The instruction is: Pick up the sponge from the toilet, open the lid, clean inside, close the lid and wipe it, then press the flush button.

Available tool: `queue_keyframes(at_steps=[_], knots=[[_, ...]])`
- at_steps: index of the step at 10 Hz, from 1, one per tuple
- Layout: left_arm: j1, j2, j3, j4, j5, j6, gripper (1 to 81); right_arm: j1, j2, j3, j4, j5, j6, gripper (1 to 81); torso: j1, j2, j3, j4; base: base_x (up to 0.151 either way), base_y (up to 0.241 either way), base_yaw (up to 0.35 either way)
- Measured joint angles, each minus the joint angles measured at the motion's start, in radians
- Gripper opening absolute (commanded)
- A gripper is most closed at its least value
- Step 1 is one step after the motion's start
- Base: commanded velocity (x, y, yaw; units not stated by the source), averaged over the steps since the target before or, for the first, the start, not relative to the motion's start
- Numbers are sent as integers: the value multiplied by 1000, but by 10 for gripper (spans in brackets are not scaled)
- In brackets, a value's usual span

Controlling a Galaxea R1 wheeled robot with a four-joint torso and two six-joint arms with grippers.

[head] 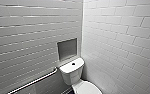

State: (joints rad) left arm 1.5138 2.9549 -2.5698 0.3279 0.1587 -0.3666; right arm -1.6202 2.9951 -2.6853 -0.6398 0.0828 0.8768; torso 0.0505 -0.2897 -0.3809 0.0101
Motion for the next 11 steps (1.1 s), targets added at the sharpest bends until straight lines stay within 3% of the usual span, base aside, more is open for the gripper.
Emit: queue_keyframes(at_steps=[3,5,6,7,8,11], knots=[[-21,-6,-1,-35,3,25,811,13,22,0,0,-62,-17,10,0,0,0,0,0,0,0],[-23,-9,-1,-119,3,100,811,45,23,7,19,-102,-111,10,0,0,0,0,0,0,0],[-22,-14,-2,-157,0,133,811,53,21,8,74,-125,-171,10,0,0,0,0,0,0,0],[-23,-16,-4,-172,-4,136,811,52,20,8,167,-137,-260,10,0,0,0,0,0,0,0],[-23,-15,-4,-173,-5,136,811,53,18,10,268,-144,-390,10,0,0,0,0,0,0,0],[-23,-10,-4,-173,-6,136,811,69,12,10,629,-141,-830,10,0,0,0,0,0,0,0]])
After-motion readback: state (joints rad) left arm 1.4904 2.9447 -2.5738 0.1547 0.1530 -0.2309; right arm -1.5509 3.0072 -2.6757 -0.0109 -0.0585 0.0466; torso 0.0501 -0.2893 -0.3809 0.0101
